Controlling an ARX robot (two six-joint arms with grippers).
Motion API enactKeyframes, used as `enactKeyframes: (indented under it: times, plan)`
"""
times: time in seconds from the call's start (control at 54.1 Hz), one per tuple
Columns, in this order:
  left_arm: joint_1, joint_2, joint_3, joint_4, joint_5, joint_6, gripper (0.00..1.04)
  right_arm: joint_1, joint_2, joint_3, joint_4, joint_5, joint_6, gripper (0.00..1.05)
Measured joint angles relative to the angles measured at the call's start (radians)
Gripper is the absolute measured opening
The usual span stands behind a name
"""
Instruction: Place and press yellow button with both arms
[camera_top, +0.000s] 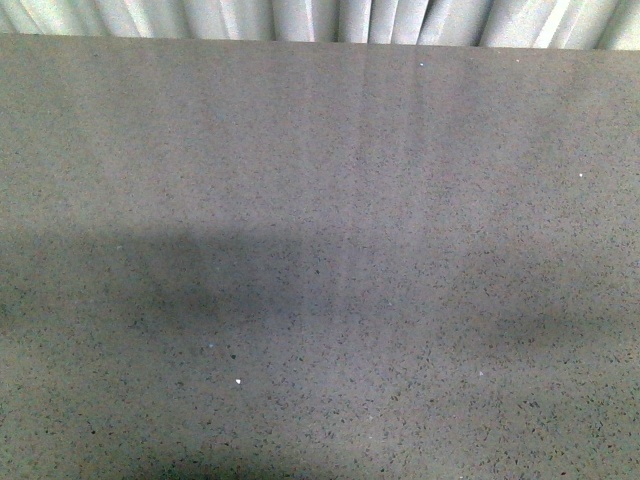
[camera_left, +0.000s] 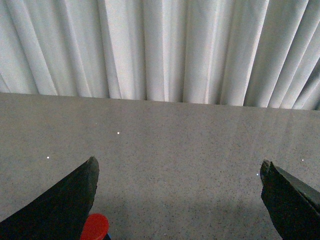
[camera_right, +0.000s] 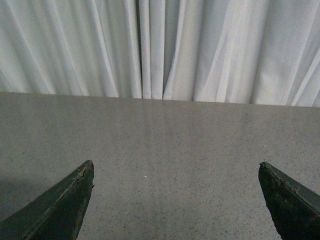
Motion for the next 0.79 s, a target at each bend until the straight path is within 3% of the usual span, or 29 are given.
enactKeyframes:
  times: [0.795]
  plan:
    - [0.005, 0.008, 0.003, -0.012, 0.025, -0.004, 0.96, 0.000, 0.000, 0.000, 0.000, 0.000, 0.000, 0.96]
